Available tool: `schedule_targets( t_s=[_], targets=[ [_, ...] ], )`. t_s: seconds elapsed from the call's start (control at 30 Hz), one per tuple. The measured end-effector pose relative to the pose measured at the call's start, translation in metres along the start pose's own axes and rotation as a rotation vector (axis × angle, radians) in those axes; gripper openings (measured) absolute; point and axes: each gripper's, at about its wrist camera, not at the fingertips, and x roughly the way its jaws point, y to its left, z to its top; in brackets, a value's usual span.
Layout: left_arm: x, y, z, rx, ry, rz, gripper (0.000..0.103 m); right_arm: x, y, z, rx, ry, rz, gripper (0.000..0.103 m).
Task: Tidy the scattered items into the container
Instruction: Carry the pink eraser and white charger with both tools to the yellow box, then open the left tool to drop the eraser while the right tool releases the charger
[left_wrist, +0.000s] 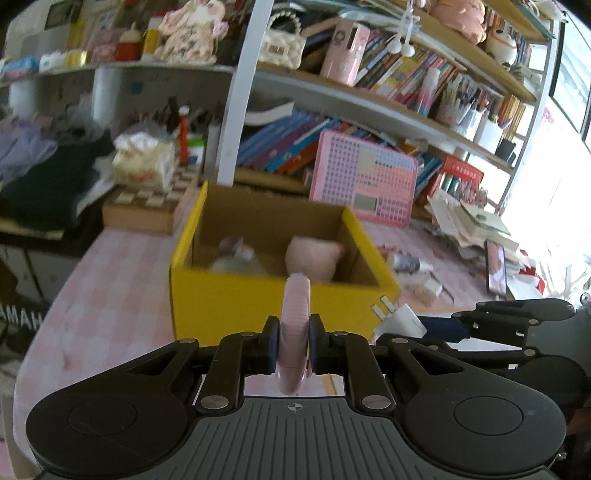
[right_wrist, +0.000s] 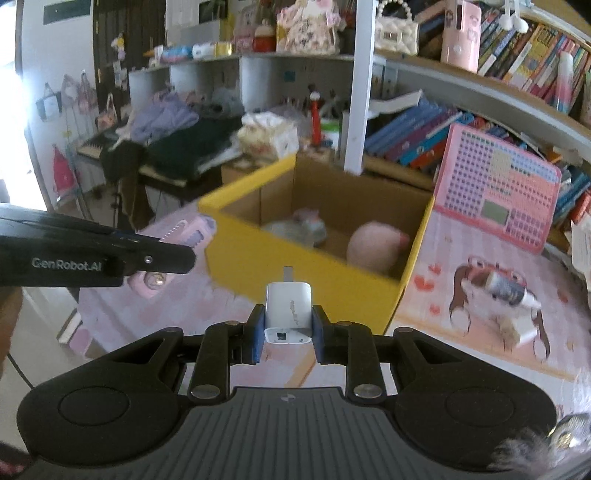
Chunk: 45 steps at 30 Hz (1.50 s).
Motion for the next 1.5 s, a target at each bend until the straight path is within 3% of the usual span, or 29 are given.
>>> schedule_targets(
  t_s=[0.2,0.33,0.47,0.67,0.87,1.0,1.33,1.43,1.5],
  targets=[
    [0.029,-0.001,0.033,0.042,-0.042,0.018,0.015,0.022,-0.02,0.034,-0.032,-0.033,0.01,0.024],
    [0.059,0.004,0.049,0.045,-0.021,0.034,0.015,0.048,-0.036,0.055,-0.041,-0.053,0.012,0.024],
    [0.091,0.004,0.063,0.059,0.012,0.037,0.015,0.084,-0.052,0.071,-0.058,0.016,0.022,0.024],
    [0.151,0.007,0.089,0.079,0.156,-0.014,0.015,0.133,-0.071,0.078,-0.012,0.141,0.074,0.024],
    [0.211,0.028,0.11,-0.004,0.304,0.014,0.015,0.175,-0.074,0.085,-0.099,0.279,0.1,0.024],
    [0.238,0.026,0.111,0.009,0.367,0.038,0.015,0.192,-0.07,0.089,-0.151,0.334,0.114,0.024],
    [0.263,0.015,0.102,0.067,0.429,0.044,0.015,0.205,-0.072,0.078,-0.141,0.364,0.131,0.025],
    [0.256,0.013,0.104,0.078,0.383,0.036,0.02,0.202,-0.073,0.077,-0.137,0.335,0.125,0.037],
    [0.25,0.011,0.106,0.092,0.369,0.031,0.023,0.2,-0.074,0.078,-0.135,0.327,0.131,0.038]
  ],
)
